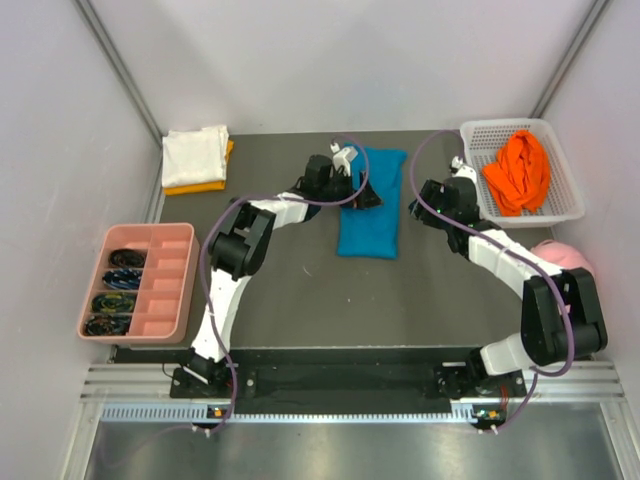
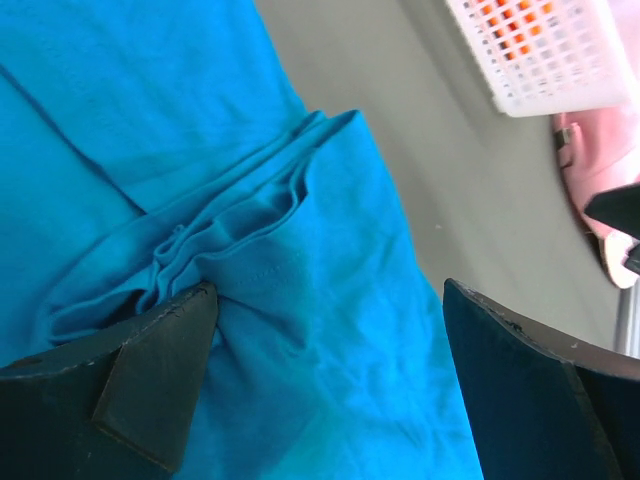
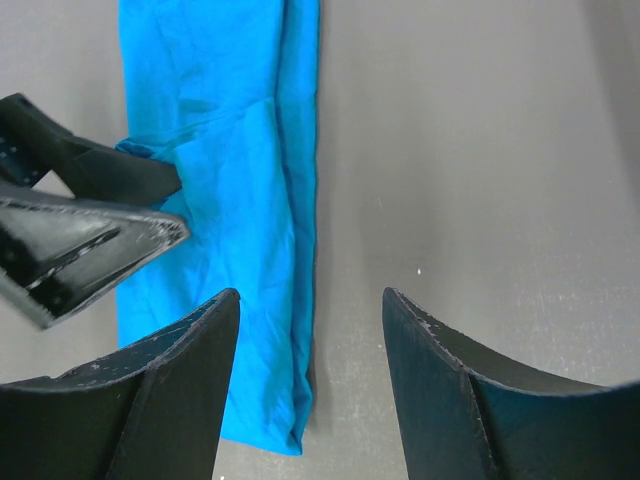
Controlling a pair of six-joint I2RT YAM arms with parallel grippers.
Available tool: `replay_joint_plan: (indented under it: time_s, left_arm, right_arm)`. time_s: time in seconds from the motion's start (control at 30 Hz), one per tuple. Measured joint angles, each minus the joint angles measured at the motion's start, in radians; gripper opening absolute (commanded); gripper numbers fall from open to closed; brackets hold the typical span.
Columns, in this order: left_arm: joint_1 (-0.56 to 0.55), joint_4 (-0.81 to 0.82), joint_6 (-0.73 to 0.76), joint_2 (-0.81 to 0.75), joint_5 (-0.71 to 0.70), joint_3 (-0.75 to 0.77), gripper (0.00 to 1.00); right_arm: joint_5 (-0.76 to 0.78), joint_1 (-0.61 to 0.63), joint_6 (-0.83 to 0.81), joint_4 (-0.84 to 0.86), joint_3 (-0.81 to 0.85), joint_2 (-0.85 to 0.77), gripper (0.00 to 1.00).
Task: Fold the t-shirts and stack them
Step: Fold the folded rectangular tshirt in 1/3 of the way, then grab one side of the 2/3 rectangular tshirt with both arms
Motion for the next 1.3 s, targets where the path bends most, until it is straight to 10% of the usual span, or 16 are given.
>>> replay_joint_plan:
  time_s: [0.57, 1.0, 1.3]
  left_arm:
    - [0.008, -0.075, 0.053, 0.078, 0.007, 0.155, 0.99]
    - [-0.003, -0.164, 0.236, -0.432, -0.406, -0.315, 0.99]
    - [-0.047, -0.240, 0.271, -0.479, -0.657, -0.560, 0.99]
  right_arm:
    - [-0.002, 0.000, 0.001, -0.005, 0.000, 0.014, 0.59]
    - [0.060, 0.076, 0.002, -0.180, 0.000, 0.021, 0.59]
    - [0.100, 0.154, -0.024, -0.227, -0.032, 0.021, 0.59]
